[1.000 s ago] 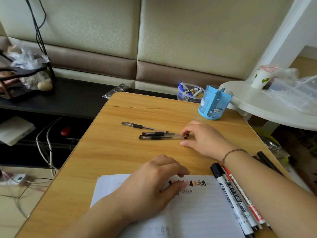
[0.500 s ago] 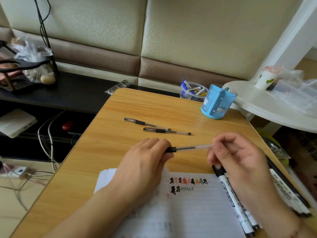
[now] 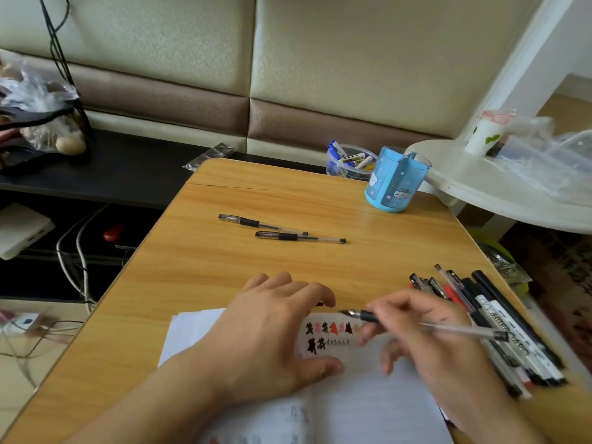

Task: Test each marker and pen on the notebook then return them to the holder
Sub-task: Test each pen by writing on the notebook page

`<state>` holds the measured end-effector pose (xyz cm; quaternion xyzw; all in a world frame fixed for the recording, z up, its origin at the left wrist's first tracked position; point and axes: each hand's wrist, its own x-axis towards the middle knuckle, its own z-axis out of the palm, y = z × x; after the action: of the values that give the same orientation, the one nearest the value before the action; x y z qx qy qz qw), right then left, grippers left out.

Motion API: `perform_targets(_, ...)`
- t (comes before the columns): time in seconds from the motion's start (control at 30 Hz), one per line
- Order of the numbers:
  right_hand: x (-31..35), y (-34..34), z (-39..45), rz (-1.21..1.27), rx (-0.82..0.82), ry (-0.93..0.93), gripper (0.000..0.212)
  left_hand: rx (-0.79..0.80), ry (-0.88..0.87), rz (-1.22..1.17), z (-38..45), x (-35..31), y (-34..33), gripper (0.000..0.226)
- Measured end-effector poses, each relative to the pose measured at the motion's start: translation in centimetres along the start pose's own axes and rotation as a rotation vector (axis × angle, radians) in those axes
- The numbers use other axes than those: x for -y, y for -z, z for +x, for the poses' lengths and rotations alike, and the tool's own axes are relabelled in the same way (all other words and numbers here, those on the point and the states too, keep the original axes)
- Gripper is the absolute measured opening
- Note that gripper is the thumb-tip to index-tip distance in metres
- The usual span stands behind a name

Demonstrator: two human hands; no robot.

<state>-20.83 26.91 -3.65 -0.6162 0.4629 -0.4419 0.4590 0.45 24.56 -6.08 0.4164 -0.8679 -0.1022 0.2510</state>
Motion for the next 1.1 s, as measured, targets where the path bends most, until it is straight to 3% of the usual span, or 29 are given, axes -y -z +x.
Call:
perform_targets(0.1, -1.4, -0.1, -0.1, -0.228, -0.120, 0.043, 0.020, 0.034, 0.046, -0.008, 0.0, 0.0, -0.1, 0.058)
perform_targets(0.33, -2.5, -0.4, 0.4, -0.386, -0.229, 0.168, 0.041, 0.052, 0.068, -0.037, 0.0, -0.1, 0.0, 0.056)
perform_targets(1.1, -2.6, -0.6, 0.5, -0.453, -0.226, 0.182, 0.043, 0.073, 0.082, -0.051, 0.1, -0.3, 0.1, 0.056)
